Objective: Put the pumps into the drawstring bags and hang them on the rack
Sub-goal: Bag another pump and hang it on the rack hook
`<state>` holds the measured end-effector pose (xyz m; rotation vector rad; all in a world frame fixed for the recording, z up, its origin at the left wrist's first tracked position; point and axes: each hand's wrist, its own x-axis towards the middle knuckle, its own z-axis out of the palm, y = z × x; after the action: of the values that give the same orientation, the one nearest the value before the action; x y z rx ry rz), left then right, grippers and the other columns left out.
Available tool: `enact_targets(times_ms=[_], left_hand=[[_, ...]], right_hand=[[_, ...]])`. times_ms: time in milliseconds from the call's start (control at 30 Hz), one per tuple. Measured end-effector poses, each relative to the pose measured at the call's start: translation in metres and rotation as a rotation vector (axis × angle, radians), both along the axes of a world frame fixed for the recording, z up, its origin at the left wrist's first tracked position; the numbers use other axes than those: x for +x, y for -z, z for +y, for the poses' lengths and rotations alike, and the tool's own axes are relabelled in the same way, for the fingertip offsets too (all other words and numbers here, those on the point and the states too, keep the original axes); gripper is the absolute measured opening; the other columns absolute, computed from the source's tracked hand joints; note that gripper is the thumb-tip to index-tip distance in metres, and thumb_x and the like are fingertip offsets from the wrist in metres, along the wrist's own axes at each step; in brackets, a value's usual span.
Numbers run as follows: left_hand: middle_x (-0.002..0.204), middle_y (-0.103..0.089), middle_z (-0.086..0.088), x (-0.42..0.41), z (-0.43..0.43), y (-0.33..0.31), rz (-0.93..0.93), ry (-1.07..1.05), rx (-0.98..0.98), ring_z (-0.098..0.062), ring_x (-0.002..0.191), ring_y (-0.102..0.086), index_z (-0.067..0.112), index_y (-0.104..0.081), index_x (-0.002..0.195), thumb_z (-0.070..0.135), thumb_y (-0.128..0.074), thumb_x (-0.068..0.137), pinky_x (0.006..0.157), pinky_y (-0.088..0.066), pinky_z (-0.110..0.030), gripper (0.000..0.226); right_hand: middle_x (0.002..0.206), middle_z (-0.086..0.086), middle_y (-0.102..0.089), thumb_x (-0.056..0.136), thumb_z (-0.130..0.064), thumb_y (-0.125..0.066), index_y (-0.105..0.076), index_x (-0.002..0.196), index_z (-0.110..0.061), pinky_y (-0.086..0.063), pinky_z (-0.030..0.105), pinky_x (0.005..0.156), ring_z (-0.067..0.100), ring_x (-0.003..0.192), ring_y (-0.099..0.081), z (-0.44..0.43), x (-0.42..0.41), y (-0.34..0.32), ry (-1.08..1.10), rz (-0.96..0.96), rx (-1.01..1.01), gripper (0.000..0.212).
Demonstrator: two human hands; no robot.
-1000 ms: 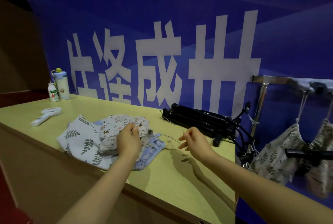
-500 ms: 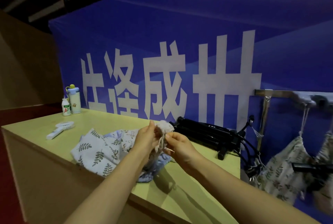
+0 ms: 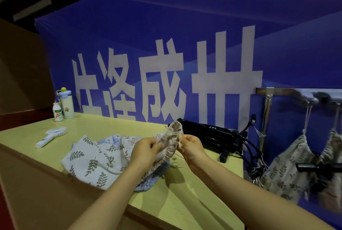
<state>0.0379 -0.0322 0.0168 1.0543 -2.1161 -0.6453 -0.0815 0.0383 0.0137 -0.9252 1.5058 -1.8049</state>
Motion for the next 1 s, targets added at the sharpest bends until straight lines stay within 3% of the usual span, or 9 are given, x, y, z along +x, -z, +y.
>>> enact_targets(times_ms=[100, 200, 267, 400, 533, 667, 800, 900, 1000], left_hand=[[0.049, -0.035, 0.003, -0.001, -0.003, -0.010, 0.003, -0.010, -0.038, -0.015, 0.048, -0.035, 0.018, -0.039, 0.052, 0.033, -0.051, 0.093, 0.049, -0.031, -0.028, 0.045], [0.048, -0.029, 0.001, 0.000, -0.002, -0.023, 0.083, -0.051, -0.058, -0.014, 0.038, -0.039, 0.015, -0.033, 0.054, 0.035, -0.049, 0.095, 0.047, -0.044, -0.030, 0.048], [0.047, -0.029, 0.001, 0.000, 0.004, -0.033, 0.103, -0.106, -0.098, -0.011, 0.030, -0.037, 0.014, -0.030, 0.053, 0.032, -0.046, 0.096, 0.039, -0.030, -0.015, 0.050], [0.050, -0.031, -0.002, -0.001, 0.012, -0.053, 0.167, -0.188, -0.120, -0.017, 0.047, -0.030, 0.013, -0.031, 0.053, 0.030, -0.046, 0.097, 0.048, -0.024, -0.028, 0.049], [0.060, -0.047, -0.008, 0.016, 0.020, -0.080, 0.438, -0.352, 0.005, -0.025, 0.061, -0.046, 0.009, -0.048, 0.058, 0.027, -0.043, 0.098, 0.063, -0.043, -0.033, 0.044], [0.102, -0.065, -0.021, 0.049, 0.026, -0.117, 0.621, -0.540, -0.023, -0.032, 0.088, -0.058, -0.002, -0.065, 0.100, 0.028, -0.042, 0.099, 0.079, -0.045, -0.036, 0.038], [0.103, -0.066, -0.031, 0.081, 0.039, -0.143, 0.702, -0.581, -0.141, -0.044, 0.095, -0.062, -0.010, -0.065, 0.095, 0.028, -0.044, 0.097, 0.079, -0.049, -0.044, 0.043], [0.089, -0.068, -0.023, 0.109, 0.050, -0.149, 0.686, -0.603, -0.204, -0.038, 0.089, -0.063, -0.001, -0.065, 0.081, 0.028, -0.046, 0.096, 0.074, -0.046, -0.039, 0.039], [0.057, -0.047, -0.006, 0.140, 0.065, -0.147, 0.640, -0.619, -0.234, -0.027, 0.065, -0.050, 0.009, -0.048, 0.058, 0.027, -0.047, 0.096, 0.064, -0.037, -0.032, 0.042]], right_hand=[[0.073, 0.015, -0.049, 0.092, -0.009, -0.043, -0.052, 0.072, -0.010, -0.044, 0.041, 0.062, 0.022, 0.066, -0.043, -0.002, -0.016, 0.007, 0.152, 0.114, 0.220, 0.022], [0.088, 0.015, -0.051, 0.095, -0.005, -0.042, -0.054, 0.098, 0.001, -0.037, 0.032, 0.064, 0.021, 0.065, -0.044, 0.008, -0.033, 0.003, 0.331, 0.134, 0.415, 0.013], [0.098, 0.020, -0.059, 0.096, -0.008, -0.042, -0.055, 0.105, 0.006, -0.037, 0.033, 0.065, 0.026, 0.071, -0.048, 0.018, -0.044, -0.001, 0.403, 0.133, 0.419, 0.020], [0.118, 0.027, -0.060, 0.095, -0.010, -0.039, -0.057, 0.114, 0.009, -0.040, 0.032, 0.076, 0.038, 0.097, -0.057, 0.030, -0.047, -0.018, 0.497, 0.253, 0.276, 0.032], [0.107, 0.018, -0.069, 0.092, -0.011, -0.053, -0.061, 0.103, 0.005, -0.053, 0.040, 0.089, 0.031, 0.099, -0.066, 0.032, -0.035, -0.035, 0.237, 0.557, 0.493, 0.021], [0.094, 0.009, -0.072, 0.091, -0.013, -0.058, -0.060, 0.104, 0.001, -0.057, 0.030, 0.076, 0.017, 0.082, -0.070, 0.049, -0.021, -0.042, 0.117, 0.726, 0.674, 0.019], [0.084, 0.011, -0.066, 0.098, -0.015, -0.038, -0.052, 0.102, -0.002, -0.055, 0.031, 0.069, 0.018, 0.068, -0.062, 0.061, 0.015, -0.062, 0.223, 0.391, 0.076, 0.019], [0.076, 0.005, -0.061, 0.102, -0.018, -0.030, -0.044, 0.089, -0.012, -0.052, 0.021, 0.062, 0.013, 0.063, -0.059, 0.075, 0.079, -0.091, -0.001, 0.270, -0.241, 0.020], [0.076, -0.001, -0.061, 0.101, -0.016, -0.033, -0.043, 0.086, -0.014, -0.050, 0.014, 0.061, 0.007, 0.066, -0.058, 0.086, 0.141, -0.111, -0.225, 0.318, -0.363, 0.019]])
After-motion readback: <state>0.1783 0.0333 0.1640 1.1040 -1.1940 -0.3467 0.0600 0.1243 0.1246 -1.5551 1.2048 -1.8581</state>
